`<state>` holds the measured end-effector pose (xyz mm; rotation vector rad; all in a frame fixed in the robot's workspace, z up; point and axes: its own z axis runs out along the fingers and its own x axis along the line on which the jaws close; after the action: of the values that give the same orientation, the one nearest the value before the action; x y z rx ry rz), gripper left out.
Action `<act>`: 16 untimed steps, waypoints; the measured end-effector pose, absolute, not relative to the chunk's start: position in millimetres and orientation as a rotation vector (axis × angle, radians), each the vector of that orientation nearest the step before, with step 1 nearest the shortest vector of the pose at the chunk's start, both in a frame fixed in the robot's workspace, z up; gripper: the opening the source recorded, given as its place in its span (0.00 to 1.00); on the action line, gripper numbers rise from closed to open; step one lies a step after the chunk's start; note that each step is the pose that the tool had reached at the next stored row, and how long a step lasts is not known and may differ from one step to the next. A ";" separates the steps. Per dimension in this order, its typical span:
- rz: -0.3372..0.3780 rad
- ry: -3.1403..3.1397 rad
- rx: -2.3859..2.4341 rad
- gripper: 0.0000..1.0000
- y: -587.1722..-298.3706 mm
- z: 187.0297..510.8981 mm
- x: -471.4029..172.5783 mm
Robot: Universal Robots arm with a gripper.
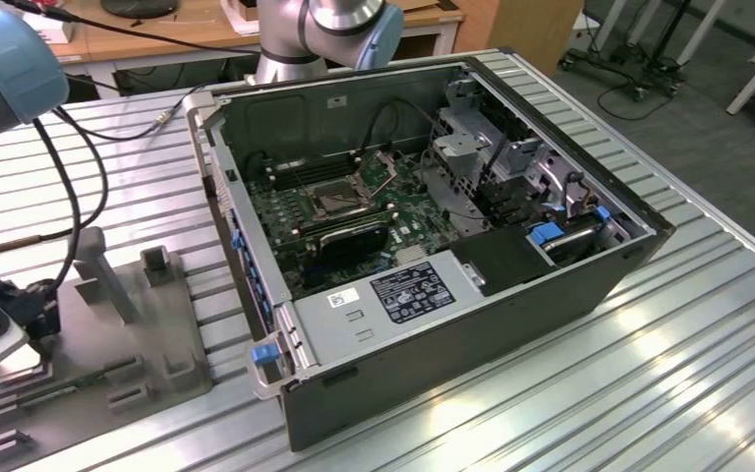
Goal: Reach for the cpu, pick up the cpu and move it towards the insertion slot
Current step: 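Pick up the cpu and move it towards the insertion slot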
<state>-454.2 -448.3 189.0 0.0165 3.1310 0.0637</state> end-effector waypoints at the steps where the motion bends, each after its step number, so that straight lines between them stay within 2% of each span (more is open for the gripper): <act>1: 0.064 3.131 0.016 0.55 -448.3 189.9 -454.2; 16: 0.064 3.131 0.016 0.55 -448.3 194.9 -454.2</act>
<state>-454.2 -448.3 194.9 0.0164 3.1309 0.0640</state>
